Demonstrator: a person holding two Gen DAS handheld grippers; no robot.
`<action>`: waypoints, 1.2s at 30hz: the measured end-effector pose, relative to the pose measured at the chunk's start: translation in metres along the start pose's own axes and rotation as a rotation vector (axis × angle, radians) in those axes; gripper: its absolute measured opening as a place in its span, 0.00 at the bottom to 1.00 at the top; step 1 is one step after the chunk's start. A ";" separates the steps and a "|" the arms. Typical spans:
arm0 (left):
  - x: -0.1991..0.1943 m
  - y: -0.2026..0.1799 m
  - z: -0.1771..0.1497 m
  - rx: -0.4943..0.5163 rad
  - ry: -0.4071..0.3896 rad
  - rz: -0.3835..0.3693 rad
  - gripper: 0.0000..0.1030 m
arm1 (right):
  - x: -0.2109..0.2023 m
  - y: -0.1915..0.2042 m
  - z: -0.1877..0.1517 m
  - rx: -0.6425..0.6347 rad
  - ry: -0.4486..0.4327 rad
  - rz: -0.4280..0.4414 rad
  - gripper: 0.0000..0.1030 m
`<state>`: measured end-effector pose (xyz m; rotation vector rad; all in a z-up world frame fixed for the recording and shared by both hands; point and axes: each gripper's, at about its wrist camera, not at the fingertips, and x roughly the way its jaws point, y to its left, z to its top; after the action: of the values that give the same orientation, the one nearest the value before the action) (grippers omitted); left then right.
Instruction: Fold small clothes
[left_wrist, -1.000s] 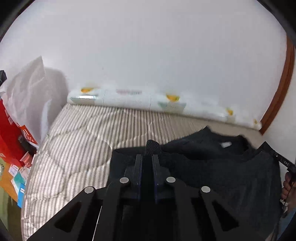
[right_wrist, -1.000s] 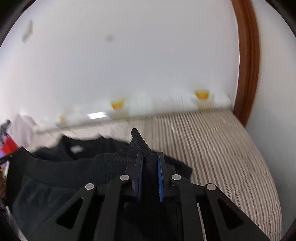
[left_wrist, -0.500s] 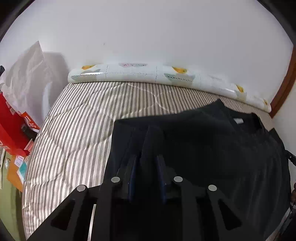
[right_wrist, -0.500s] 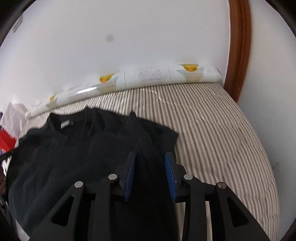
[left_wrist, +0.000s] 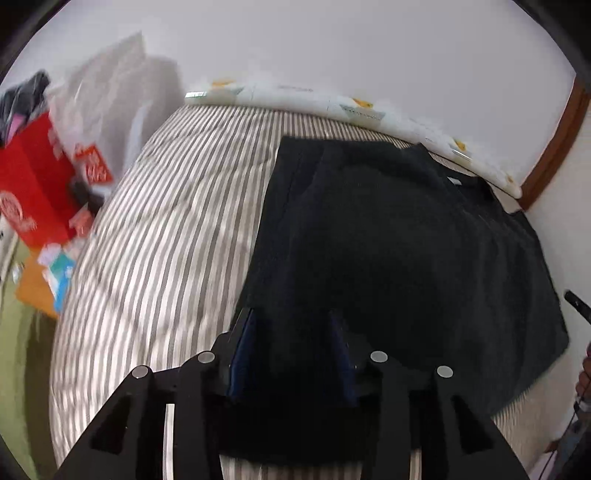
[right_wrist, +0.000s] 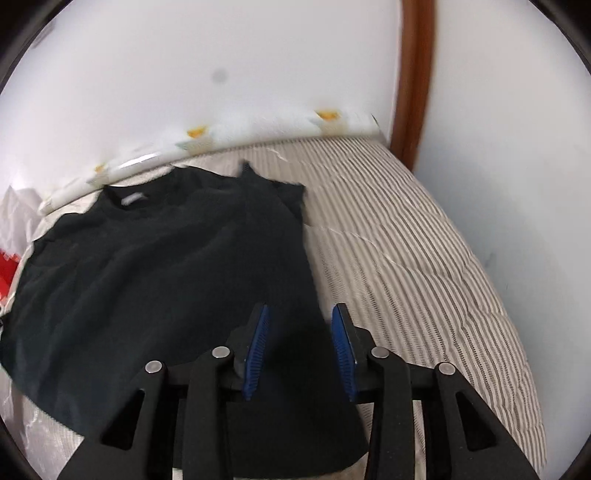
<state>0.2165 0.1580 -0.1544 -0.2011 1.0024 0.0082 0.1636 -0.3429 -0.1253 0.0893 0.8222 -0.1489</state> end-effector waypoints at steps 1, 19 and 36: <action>-0.004 0.002 -0.006 -0.004 -0.005 -0.001 0.37 | -0.005 0.011 0.001 -0.023 -0.004 0.007 0.40; -0.055 0.040 -0.102 -0.072 0.003 -0.127 0.46 | -0.028 0.239 -0.065 -0.344 -0.001 0.162 0.53; -0.083 0.077 -0.133 -0.068 0.004 -0.018 0.57 | -0.049 0.422 -0.137 -0.761 -0.022 0.364 0.54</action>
<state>0.0530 0.2178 -0.1673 -0.2720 1.0045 0.0253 0.1017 0.0963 -0.1733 -0.4769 0.7818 0.5073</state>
